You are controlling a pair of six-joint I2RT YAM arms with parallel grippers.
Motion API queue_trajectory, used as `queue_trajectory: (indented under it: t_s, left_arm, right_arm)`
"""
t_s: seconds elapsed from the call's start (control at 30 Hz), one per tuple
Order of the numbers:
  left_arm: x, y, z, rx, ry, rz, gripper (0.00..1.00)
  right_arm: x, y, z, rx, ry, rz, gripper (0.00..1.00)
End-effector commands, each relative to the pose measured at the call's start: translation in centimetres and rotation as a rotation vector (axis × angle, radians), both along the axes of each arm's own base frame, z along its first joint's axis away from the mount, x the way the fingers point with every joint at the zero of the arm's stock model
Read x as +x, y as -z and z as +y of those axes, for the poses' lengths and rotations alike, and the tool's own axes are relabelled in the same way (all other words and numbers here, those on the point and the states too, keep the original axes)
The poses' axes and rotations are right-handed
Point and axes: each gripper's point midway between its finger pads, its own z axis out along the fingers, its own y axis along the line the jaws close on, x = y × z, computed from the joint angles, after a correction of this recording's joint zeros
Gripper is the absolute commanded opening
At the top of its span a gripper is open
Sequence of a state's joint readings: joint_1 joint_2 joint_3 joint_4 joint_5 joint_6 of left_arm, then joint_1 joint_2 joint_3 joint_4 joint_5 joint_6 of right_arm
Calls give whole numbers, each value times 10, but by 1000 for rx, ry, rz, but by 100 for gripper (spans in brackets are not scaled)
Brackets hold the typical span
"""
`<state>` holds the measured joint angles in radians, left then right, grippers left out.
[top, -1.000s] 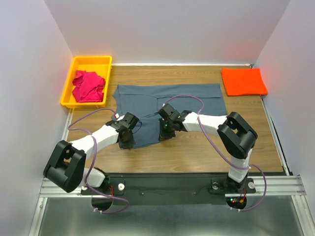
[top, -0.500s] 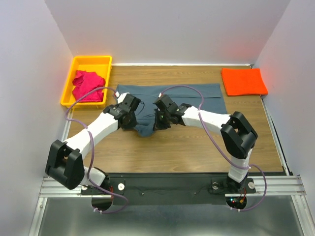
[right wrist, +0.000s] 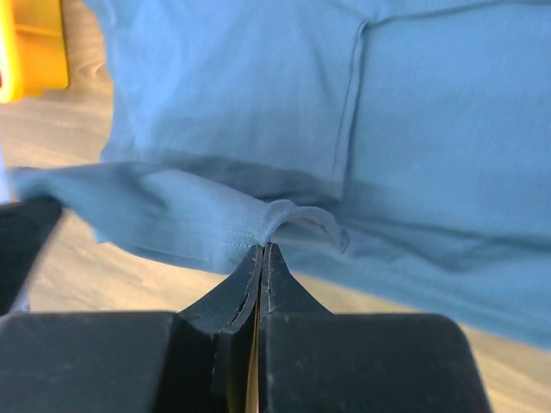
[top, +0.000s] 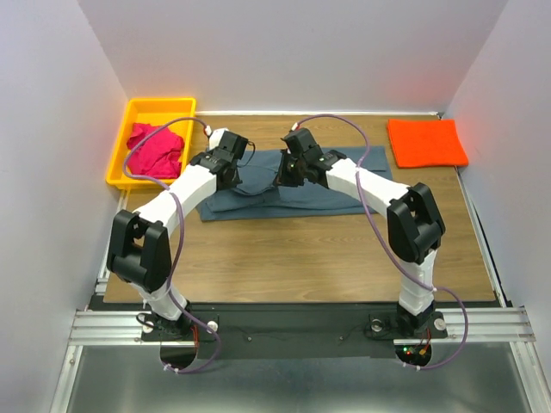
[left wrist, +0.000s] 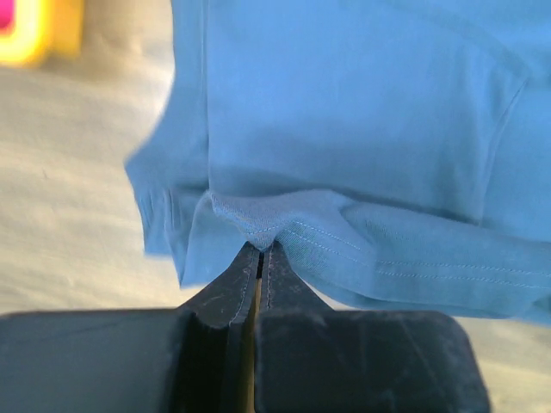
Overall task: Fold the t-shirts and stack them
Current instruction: Fold the tshirt
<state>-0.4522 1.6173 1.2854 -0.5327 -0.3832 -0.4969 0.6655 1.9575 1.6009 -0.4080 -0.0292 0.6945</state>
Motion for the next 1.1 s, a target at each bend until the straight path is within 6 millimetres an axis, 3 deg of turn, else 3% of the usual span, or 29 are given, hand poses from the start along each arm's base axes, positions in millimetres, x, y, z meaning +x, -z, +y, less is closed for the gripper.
queue_trajectory:
  t_s: [0.0, 0.17, 0.43, 0.77, 1.07]
  left_arm:
    - [46, -51, 5, 23, -16, -185, 0]
    - [69, -61, -1, 28, 5, -256, 0]
    - [100, -47, -14, 43, 47, -282, 0]
    - [111, -15, -8, 54, 19, -234, 0]
    - [116, 14, 0, 35, -39, -189, 3]
  right_arm:
    - [26, -14, 1, -2, -2, -73, 1]
    - [43, -7, -3, -20, -2, -85, 1]
    - [61, 2, -12, -56, 2, -105, 1]
    - [80, 19, -19, -91, 21, -105, 1]
    - [88, 52, -22, -121, 18, -64, 2]
